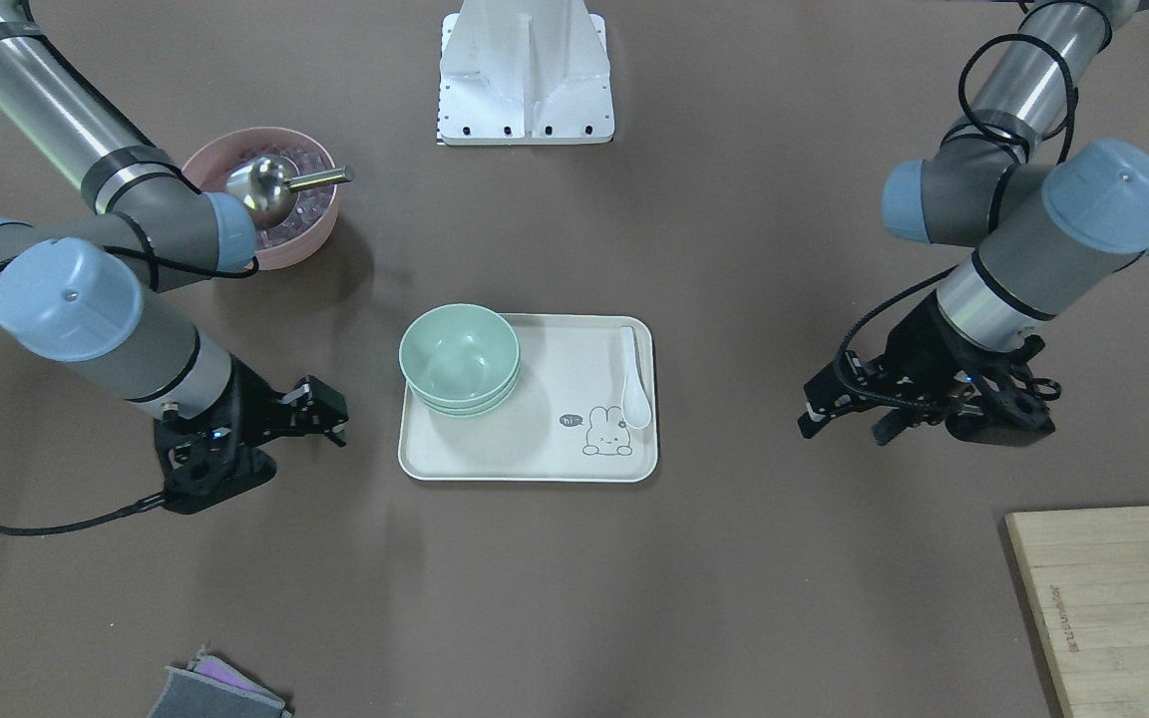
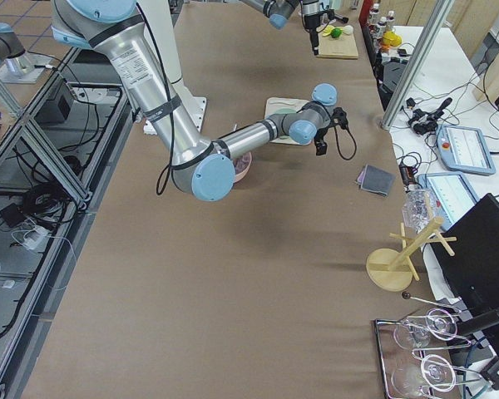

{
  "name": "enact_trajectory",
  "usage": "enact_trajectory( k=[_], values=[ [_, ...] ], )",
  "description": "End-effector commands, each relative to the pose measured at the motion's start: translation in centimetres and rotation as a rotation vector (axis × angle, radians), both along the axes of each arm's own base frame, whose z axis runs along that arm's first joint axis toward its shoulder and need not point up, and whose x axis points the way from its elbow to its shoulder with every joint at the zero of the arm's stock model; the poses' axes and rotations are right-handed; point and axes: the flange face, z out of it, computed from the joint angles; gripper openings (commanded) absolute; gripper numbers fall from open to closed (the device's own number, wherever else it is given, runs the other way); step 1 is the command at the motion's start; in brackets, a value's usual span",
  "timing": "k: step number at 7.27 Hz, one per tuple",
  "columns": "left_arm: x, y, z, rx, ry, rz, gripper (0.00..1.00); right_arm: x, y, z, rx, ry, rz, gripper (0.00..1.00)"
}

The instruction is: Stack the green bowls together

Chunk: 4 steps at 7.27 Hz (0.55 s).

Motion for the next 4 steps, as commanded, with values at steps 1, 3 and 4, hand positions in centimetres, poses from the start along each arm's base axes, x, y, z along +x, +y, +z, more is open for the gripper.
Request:
enact_trajectory(
  k=[1,3,4],
  values=[
    [-6.3,-1.3,8.2,-0.061,-0.181,-0.018,0.98,7.8,-2.3,6.0,-0.028,0.097,-0.004,1.0],
    [-18.9,0.3,17.7,0.05,-0.32,0.04,0.98,19.3,-2.4,14.0,-0.053,0.118,0.001,1.0],
    [-23.6,1.1,21.1,0.065,-0.334,0.067,0.98,26.9,-1.7,17.4,-0.054,0.122,-0.007,1.0]
  ],
)
